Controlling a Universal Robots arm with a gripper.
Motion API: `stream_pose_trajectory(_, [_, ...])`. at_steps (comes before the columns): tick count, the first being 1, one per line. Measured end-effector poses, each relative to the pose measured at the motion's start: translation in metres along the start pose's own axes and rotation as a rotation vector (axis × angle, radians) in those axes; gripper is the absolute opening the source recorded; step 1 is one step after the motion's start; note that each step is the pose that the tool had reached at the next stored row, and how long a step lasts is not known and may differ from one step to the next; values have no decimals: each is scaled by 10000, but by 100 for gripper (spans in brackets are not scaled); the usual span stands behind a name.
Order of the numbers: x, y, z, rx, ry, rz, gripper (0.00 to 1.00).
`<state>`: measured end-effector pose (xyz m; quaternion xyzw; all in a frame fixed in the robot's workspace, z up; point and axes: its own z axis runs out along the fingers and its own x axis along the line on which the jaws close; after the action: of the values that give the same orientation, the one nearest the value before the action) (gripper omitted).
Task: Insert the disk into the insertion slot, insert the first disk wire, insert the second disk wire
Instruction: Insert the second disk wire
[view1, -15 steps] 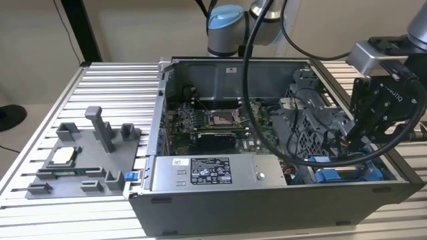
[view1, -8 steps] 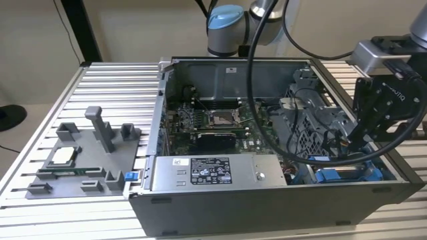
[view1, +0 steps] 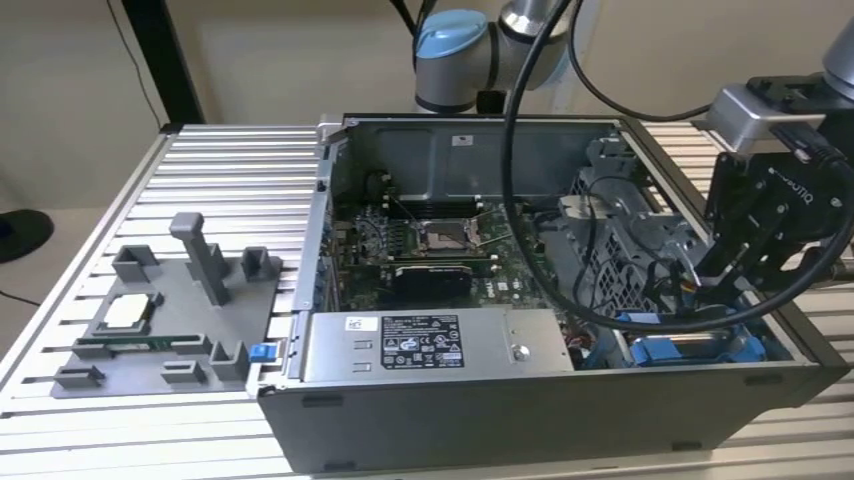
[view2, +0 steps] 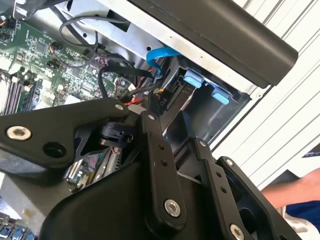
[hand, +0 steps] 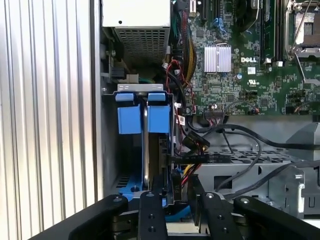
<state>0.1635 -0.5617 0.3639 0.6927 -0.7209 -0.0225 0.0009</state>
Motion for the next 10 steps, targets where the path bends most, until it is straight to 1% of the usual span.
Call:
stream_pose_trajectory(5, [-17, -39, 70, 2, 1, 0, 100])
stream_pose_trajectory(10, [-21, -41, 78, 2, 0, 1, 100])
